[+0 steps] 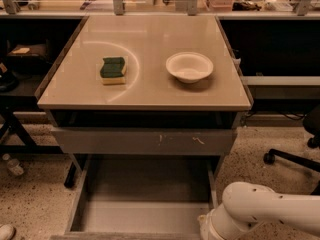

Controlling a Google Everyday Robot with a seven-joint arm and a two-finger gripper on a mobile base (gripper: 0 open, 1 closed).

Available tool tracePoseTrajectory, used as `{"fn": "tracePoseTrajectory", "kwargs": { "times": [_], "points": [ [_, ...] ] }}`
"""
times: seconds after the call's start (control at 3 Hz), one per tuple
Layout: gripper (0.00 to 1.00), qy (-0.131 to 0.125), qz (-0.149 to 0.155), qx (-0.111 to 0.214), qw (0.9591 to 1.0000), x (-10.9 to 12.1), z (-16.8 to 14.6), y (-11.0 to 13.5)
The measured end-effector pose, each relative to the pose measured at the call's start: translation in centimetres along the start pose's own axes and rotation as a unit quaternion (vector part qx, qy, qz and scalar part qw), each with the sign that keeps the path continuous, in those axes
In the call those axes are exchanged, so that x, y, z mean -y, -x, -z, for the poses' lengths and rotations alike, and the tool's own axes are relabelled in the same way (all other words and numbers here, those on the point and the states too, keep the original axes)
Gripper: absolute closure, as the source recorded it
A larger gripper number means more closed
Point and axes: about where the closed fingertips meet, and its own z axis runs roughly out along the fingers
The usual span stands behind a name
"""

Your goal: Open middle drawer

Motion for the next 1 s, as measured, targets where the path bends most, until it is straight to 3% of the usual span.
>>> {"fn": "tracePoseTrajectory", "kwargs": {
  "times": [0.67, 1.0],
  "points": [
    [0.00, 0.025, 0.004, -0.022, 0.9994, 1.5, -5.1, -0.1],
    [0.00, 0.053, -0.006, -0.047, 0.9975, 0.6, -7.3, -2.3]
  ]
}}
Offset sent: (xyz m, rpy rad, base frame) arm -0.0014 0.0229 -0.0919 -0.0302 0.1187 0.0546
